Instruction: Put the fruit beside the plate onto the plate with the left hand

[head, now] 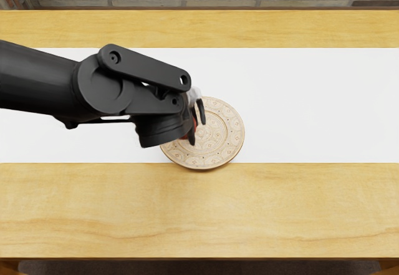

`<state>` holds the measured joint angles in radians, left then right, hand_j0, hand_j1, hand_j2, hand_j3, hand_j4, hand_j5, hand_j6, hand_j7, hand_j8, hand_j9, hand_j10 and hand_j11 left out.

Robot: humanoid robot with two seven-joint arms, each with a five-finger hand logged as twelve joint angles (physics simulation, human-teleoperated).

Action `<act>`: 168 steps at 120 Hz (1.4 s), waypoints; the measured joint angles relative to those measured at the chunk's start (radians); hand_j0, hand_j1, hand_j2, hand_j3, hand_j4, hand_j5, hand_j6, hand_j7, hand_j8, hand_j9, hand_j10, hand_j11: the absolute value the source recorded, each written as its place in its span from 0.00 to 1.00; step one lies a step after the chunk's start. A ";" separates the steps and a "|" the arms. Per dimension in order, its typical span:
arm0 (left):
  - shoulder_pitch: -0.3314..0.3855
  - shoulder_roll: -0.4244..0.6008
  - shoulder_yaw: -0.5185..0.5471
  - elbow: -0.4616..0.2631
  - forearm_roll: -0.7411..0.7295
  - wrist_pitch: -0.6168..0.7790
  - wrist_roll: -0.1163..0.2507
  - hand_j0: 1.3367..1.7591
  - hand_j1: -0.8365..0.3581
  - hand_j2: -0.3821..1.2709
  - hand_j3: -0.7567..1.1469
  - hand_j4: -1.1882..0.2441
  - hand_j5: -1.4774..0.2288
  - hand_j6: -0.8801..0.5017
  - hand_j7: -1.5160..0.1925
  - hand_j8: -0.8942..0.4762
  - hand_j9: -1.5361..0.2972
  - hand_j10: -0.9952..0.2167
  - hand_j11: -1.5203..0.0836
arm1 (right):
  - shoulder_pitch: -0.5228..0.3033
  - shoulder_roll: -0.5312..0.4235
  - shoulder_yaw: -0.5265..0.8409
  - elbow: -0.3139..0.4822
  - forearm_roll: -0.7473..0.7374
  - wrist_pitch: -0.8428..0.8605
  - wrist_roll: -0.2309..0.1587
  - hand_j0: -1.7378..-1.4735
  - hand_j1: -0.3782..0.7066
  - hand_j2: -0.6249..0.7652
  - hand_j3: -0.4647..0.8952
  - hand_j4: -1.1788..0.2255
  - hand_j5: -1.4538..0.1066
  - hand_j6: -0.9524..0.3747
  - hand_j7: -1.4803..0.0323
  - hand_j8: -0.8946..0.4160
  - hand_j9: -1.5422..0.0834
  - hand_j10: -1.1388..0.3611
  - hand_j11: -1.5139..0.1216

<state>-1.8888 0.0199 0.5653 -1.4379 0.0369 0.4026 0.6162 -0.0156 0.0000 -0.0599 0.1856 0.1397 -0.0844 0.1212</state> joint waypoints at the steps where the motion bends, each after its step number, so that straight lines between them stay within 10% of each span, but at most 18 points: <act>1: 0.000 0.000 0.000 0.001 0.000 0.000 0.000 0.70 0.51 0.35 0.40 0.25 0.15 0.21 0.19 0.38 0.18 0.38 0.19 | 0.000 0.000 0.000 0.000 0.000 0.000 0.000 0.30 0.07 0.44 0.34 0.81 0.90 0.69 0.95 0.66 0.92 0.74 0.90; 47: 0.029 -0.020 -0.010 0.078 0.001 0.006 -0.004 0.72 0.54 0.32 0.40 0.35 0.31 0.12 0.34 0.31 0.33 0.36 0.35 | 0.000 0.000 0.000 0.000 0.000 0.000 0.000 0.30 0.07 0.44 0.34 0.81 0.90 0.69 0.95 0.66 0.92 0.74 0.90; 116: 0.036 -0.020 -0.048 0.161 0.002 0.012 -0.005 0.76 0.71 0.27 0.40 0.62 0.64 0.42 0.66 0.45 0.63 0.58 0.71 | 0.001 0.000 0.000 0.000 0.000 0.000 0.000 0.30 0.07 0.44 0.34 0.81 0.90 0.69 0.95 0.66 0.92 0.74 0.90; 138: 0.061 0.231 -0.192 0.126 0.011 -0.078 -0.005 0.76 0.73 0.26 0.40 0.64 0.66 0.44 0.68 0.46 0.65 0.60 0.73 | 0.002 0.000 0.000 0.000 0.000 0.000 0.000 0.30 0.07 0.44 0.34 0.81 0.90 0.69 0.95 0.66 0.92 0.74 0.90; 168: 0.367 0.640 -0.535 0.089 0.035 -0.565 -0.039 0.76 0.74 0.26 0.40 0.65 0.67 0.45 0.69 0.46 0.66 0.61 0.74 | 0.003 0.000 0.000 0.001 0.000 0.000 0.000 0.30 0.07 0.44 0.34 0.81 0.90 0.69 0.95 0.66 0.92 0.74 0.90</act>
<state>-1.5221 0.6602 0.0303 -1.3487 0.0719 -0.1626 0.5775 -0.0124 0.0000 -0.0598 0.1861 0.1400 -0.0844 0.1212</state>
